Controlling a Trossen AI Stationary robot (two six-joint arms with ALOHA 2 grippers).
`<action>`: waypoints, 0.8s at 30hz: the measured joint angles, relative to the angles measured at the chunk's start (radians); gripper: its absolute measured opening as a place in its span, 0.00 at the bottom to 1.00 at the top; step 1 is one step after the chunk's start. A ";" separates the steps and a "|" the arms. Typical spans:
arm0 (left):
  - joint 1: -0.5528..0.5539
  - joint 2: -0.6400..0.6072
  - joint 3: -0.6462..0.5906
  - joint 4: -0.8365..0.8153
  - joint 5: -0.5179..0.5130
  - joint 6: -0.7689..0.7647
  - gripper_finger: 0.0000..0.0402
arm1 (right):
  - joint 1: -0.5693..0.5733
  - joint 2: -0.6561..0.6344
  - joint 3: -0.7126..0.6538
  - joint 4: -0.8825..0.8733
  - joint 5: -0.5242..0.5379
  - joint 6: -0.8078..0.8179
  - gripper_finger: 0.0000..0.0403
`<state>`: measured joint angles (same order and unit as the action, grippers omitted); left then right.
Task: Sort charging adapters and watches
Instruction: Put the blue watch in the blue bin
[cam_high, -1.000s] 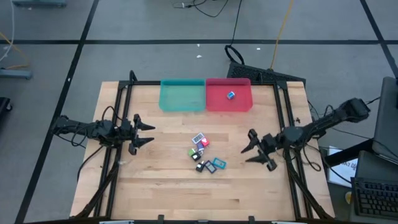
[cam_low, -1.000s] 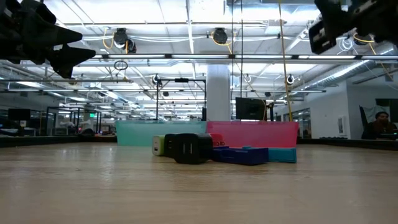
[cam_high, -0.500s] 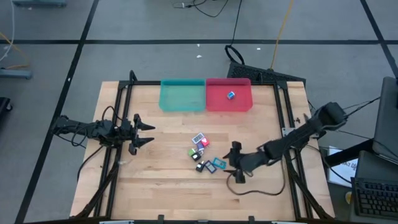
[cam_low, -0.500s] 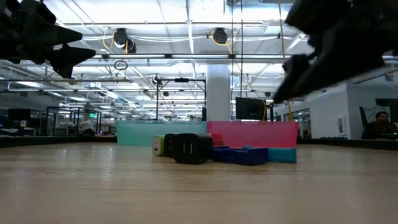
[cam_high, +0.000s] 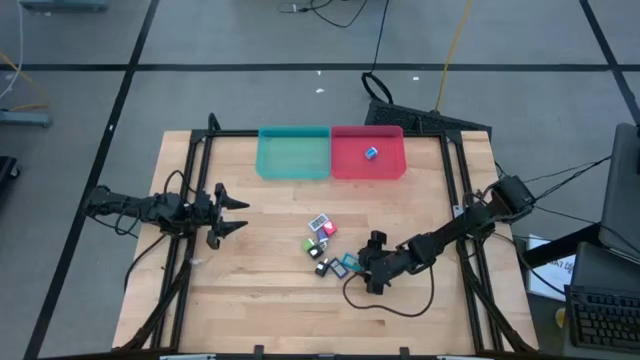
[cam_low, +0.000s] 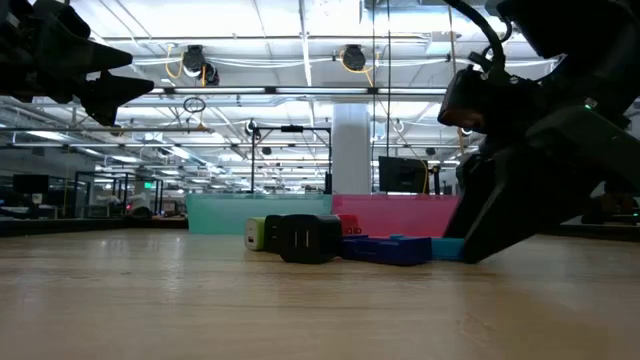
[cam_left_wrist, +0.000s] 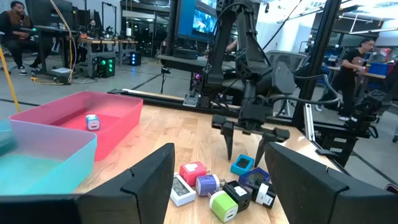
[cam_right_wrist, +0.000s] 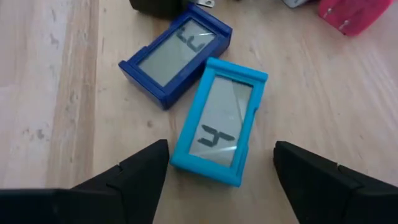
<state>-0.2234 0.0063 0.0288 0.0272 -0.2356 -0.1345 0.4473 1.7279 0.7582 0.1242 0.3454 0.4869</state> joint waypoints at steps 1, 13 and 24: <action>0.000 0.000 0.000 0.000 0.000 0.000 0.63 | -0.001 0.005 0.000 0.003 0.000 0.002 0.68; 0.000 0.000 0.000 0.000 0.000 0.000 0.63 | -0.003 -0.023 -0.002 -0.016 0.000 -0.069 0.40; 0.000 0.000 0.000 0.000 0.000 0.000 0.63 | -0.010 -0.204 -0.004 -0.234 0.127 -0.153 0.39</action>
<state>-0.2232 0.0063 0.0288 0.0269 -0.2356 -0.1345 0.4374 1.5243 0.7544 -0.1098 0.4722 0.3341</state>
